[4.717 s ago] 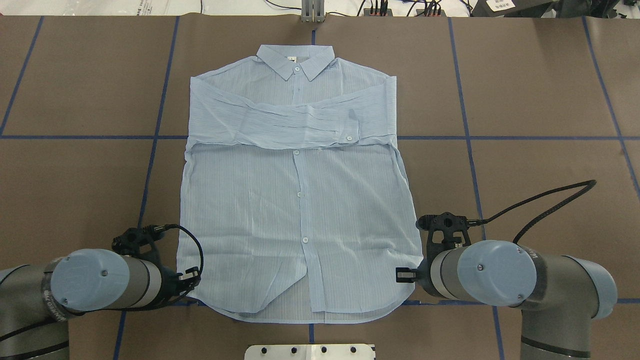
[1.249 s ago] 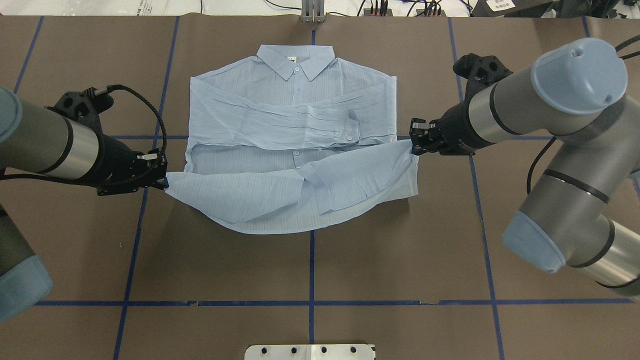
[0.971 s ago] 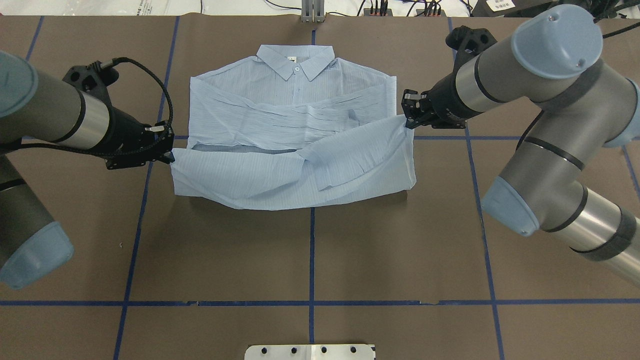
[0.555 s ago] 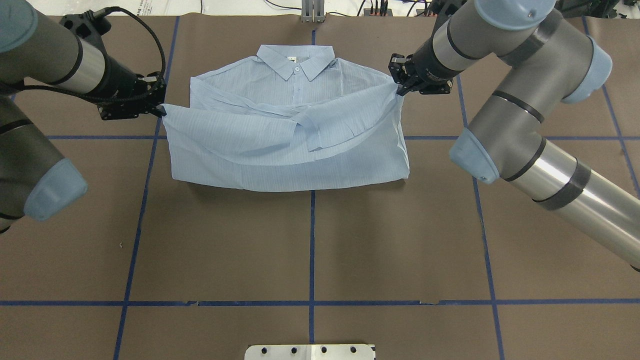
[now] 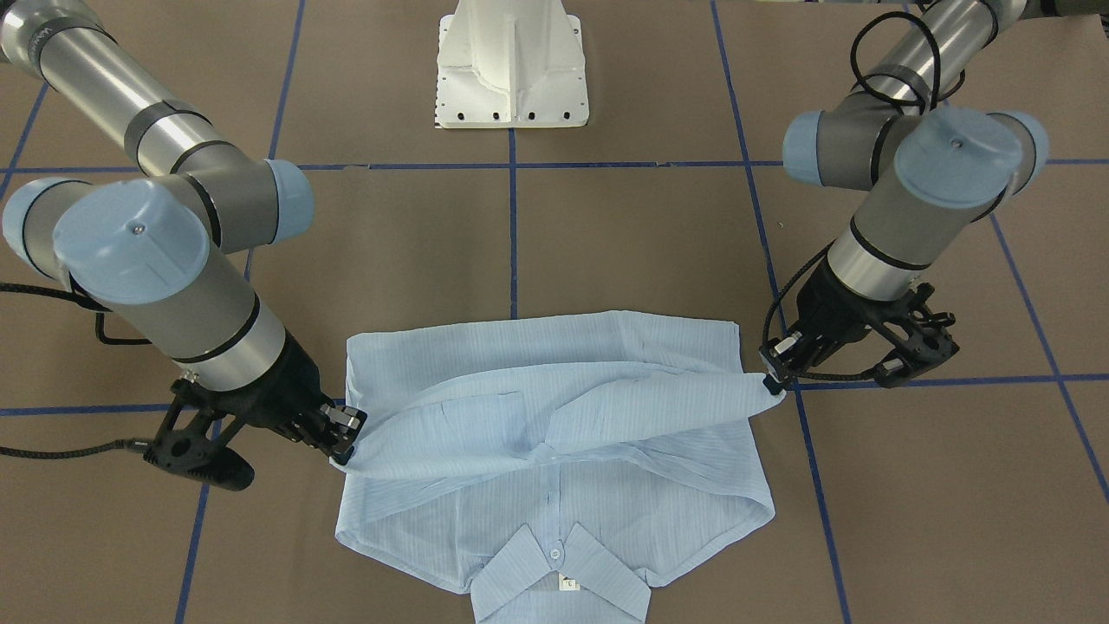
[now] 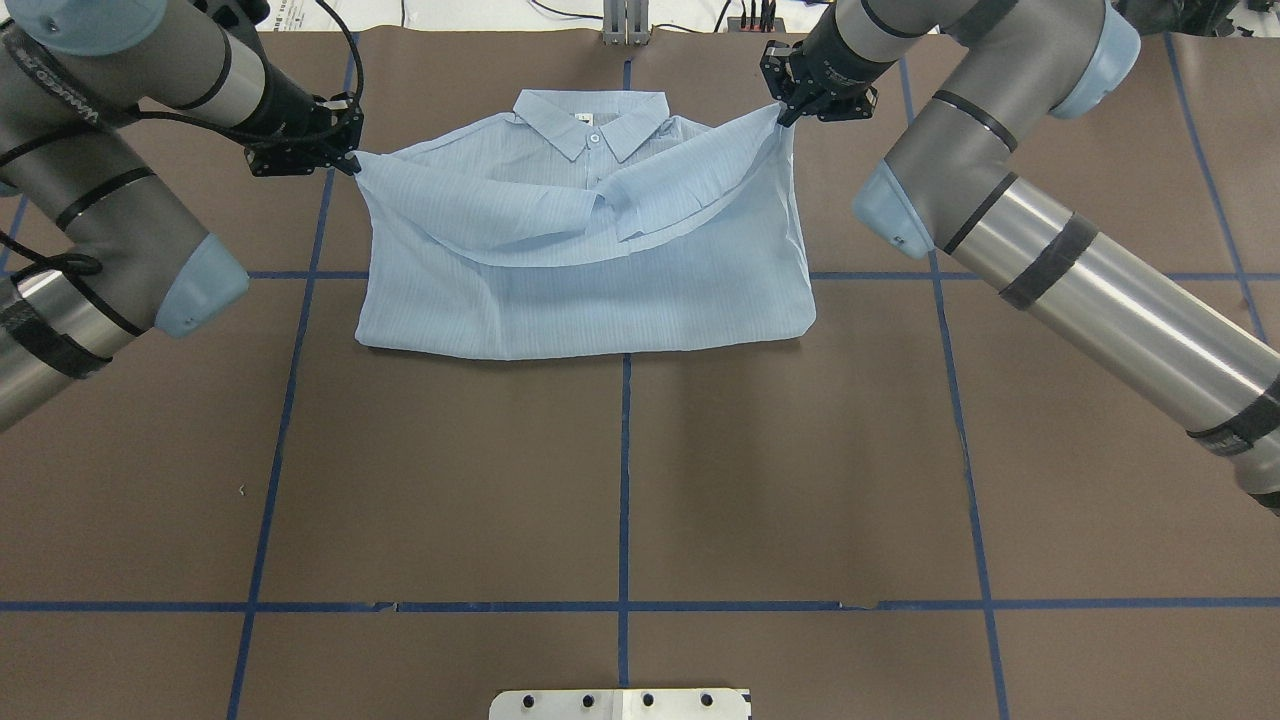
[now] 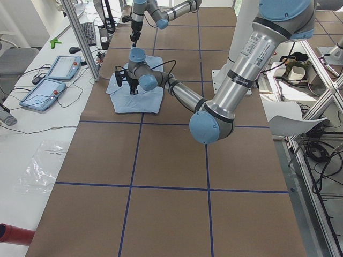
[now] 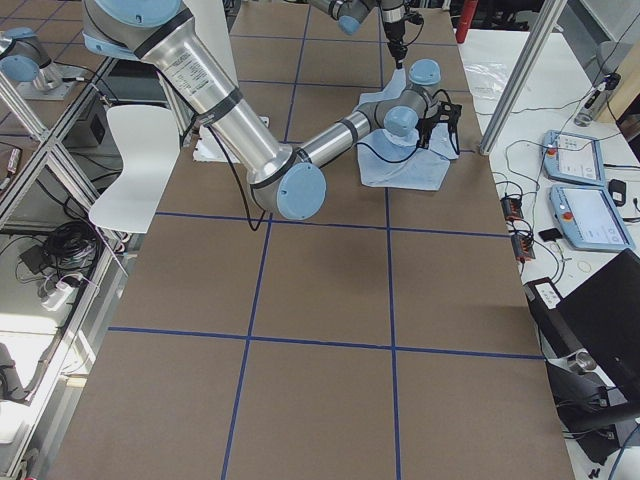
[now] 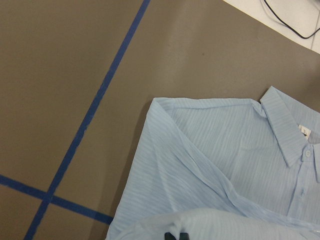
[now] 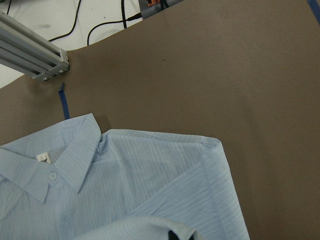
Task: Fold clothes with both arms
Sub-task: 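Lift the hem with both grippers and fold it toward the collar, then lower the hem onto the collar and open both grippers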
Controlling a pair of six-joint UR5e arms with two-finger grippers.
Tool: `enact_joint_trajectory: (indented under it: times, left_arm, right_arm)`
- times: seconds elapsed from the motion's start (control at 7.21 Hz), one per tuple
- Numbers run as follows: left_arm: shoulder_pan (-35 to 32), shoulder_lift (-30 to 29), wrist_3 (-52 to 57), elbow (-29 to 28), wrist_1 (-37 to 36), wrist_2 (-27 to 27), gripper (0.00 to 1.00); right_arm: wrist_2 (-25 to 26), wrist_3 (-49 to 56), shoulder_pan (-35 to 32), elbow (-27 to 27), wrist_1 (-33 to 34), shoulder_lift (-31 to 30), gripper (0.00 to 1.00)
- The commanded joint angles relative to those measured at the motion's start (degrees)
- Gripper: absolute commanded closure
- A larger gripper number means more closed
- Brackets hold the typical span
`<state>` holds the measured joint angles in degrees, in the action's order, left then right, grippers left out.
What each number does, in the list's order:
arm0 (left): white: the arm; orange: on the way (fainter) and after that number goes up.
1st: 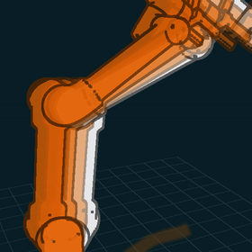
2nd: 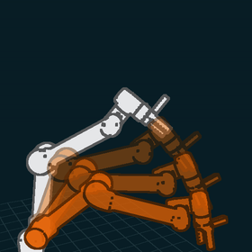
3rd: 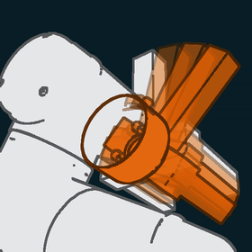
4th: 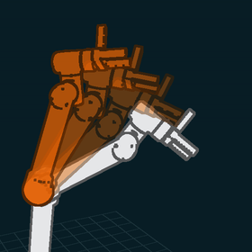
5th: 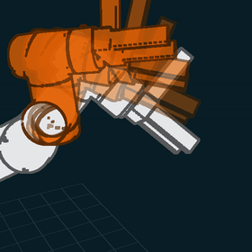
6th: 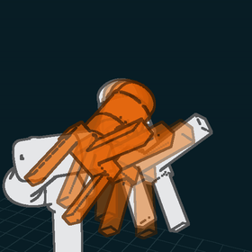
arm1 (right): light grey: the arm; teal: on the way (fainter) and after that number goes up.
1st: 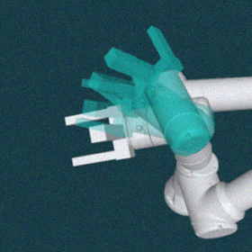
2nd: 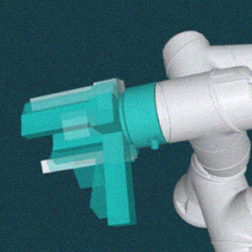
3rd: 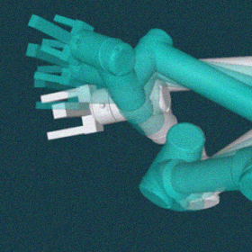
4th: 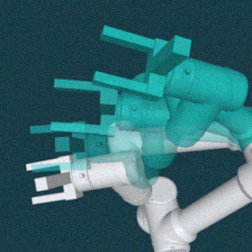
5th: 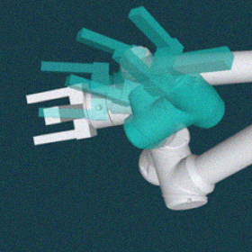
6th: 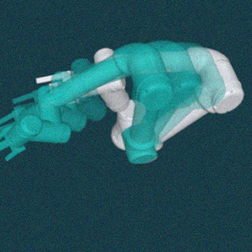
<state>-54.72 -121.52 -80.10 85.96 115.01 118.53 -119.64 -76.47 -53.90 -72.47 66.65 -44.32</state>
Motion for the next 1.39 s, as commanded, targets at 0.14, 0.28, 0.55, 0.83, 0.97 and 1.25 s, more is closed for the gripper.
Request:
enact_joint_trajectory:
  times: [0.14, 0.28, 0.55, 0.83, 0.97, 1.25]
  left_arm:
    - [0.1, -2.3, -0.1, -12.3, 11.2, -0.4, 1.0]
    - [0.1, -3.1, -0.2, -14.1, 12.6, -0.5, 1.0]
    - [0.2, -3.5, -0.2, -14.3, 12.7, -0.5, 1.0]
    - [0.3, -3.7, -0.1, -14.3, 13.0, -0.6, 0.01]
    - [0.2, -3.7, -0.1, -14.1, 12.9, -0.5, 0.0]
    - [-1.2, -3.4, 0.3, -13.7, 12.4, -0.2, 0.0]
  right_arm:
    - [0.0, 2.1, 0.3, 8.7, -2.0, 3.3, 1.0]
    - [0.0, 3.2, 0.6, 9.6, -2.0, 3.3, 1.0]
    - [0.1, 3.4, 2.2, 9.8, -2.0, 3.3, 1.0]
    - [1.1, 3.5, 3.9, 9.8, -5.7, 2.1, 0.01]
    - [1.4, 6.0, 3.9, 9.8, -6.3, 1.3, 0.0]
    - [0.6, 10.5, 3.4, 5.3, -6.7, -3.3, 0.0]
